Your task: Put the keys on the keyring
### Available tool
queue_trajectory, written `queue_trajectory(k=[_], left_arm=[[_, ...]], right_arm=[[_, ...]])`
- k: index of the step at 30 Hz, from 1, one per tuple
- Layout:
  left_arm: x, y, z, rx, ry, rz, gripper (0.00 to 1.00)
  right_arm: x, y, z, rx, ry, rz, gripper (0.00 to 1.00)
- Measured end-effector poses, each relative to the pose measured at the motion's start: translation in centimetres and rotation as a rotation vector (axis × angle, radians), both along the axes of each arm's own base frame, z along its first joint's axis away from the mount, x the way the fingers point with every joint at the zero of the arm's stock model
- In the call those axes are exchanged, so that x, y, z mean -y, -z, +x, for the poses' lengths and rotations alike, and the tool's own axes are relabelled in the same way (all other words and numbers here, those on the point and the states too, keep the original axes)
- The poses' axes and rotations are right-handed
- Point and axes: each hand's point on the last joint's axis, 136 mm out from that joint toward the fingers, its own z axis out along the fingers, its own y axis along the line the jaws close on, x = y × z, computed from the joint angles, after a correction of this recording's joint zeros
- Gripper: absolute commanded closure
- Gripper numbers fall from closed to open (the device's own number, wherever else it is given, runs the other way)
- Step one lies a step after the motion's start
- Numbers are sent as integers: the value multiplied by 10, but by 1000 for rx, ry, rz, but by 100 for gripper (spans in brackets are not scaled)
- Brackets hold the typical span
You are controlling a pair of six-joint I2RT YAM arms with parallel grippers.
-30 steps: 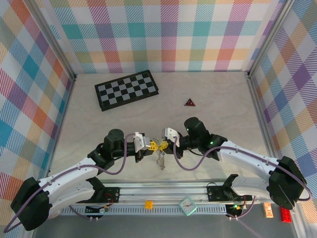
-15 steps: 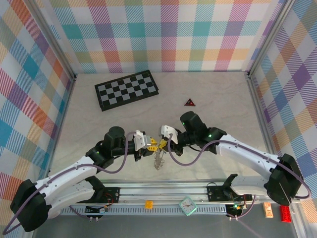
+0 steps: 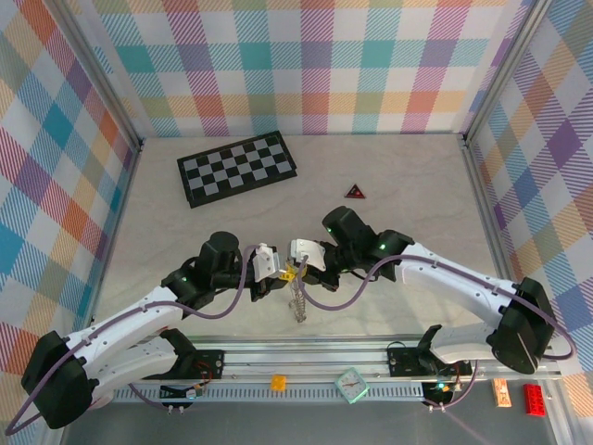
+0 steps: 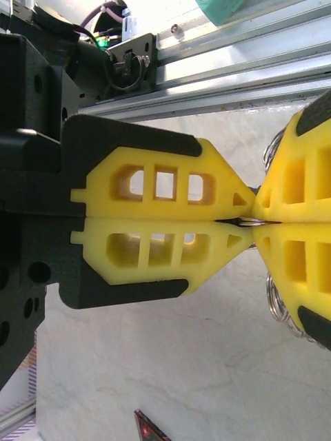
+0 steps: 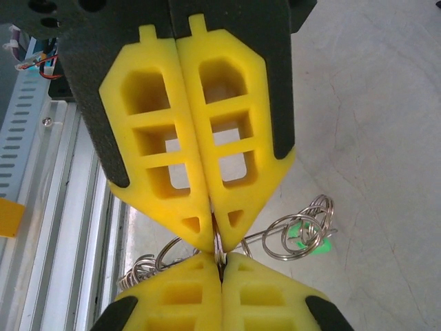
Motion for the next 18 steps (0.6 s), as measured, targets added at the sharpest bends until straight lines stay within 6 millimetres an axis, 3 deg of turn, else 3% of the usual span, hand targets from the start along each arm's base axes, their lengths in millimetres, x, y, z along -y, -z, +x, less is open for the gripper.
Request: queue_trajectory(k=[4,10,18], left_arm=[[0,1,0,-2,-3,2,100],[-1,-1,-1,9,-12,-34,100],[-1,-1,-1,3,-18,-57,100]], right_arm=[[6,-8,-1,21,31,59,63],[16,-3,1,10,95,117,62],[12,3,5,-26,133,145,63]])
